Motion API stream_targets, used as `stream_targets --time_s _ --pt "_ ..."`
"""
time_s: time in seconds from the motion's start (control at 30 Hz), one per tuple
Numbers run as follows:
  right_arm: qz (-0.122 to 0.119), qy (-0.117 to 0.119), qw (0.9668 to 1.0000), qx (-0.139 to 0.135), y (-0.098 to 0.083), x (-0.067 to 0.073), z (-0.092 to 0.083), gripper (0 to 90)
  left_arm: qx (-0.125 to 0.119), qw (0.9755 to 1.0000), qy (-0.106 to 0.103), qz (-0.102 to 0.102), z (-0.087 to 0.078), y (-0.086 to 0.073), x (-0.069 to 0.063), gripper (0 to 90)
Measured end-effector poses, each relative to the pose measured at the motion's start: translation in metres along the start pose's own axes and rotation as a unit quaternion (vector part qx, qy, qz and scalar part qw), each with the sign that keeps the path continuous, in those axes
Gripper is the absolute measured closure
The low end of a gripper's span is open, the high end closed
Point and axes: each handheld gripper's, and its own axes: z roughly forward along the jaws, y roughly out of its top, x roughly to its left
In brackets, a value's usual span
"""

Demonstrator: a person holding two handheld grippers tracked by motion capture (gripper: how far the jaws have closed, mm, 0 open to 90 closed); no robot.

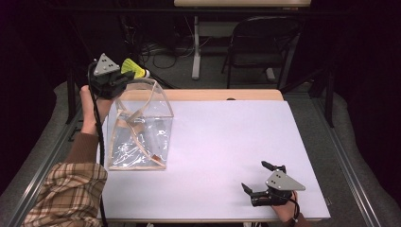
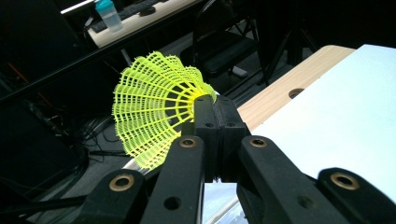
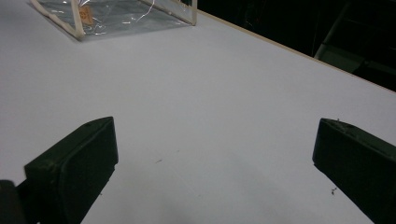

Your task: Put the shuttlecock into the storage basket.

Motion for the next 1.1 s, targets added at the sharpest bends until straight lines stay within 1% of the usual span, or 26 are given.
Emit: stream_targets --time_s 0.27,0.47,0.7,0.77,0.93,1.1 --pt "0.0 0.0 1.0 -0.001 0.0 0.0 0.0 0.0 0.003 1.0 0.005 -0.003 -0.003 -0.004 0.003 90.0" --pt "-0.002 -0.001 1.0 0.0 0.0 0.0 -0.001 0.0 0.011 0.9999 0.007 -0.001 -0.002 -0.007 0.003 89.9" --pt "-0.002 -0.001 1.0 0.0 0.0 0.0 -0.001 0.0 0.013 0.9999 0.008 -0.002 -0.002 -0.009 0.003 90.0" --pt "-0.002 -0.001 1.0 0.001 0.0 0.0 0.0 0.0 0.015 0.9998 0.01 0.002 -0.002 -0.01 0.003 89.9" --pt "-0.001 -0.001 1.0 0.001 0.0 0.0 -0.001 0.0 0.016 0.9998 0.01 -0.003 -0.002 -0.014 0.003 89.9" --pt "-0.002 -0.001 1.0 0.001 0.0 0.0 -0.001 0.0 0.02 0.9998 0.009 -0.003 -0.001 -0.017 0.003 89.9"
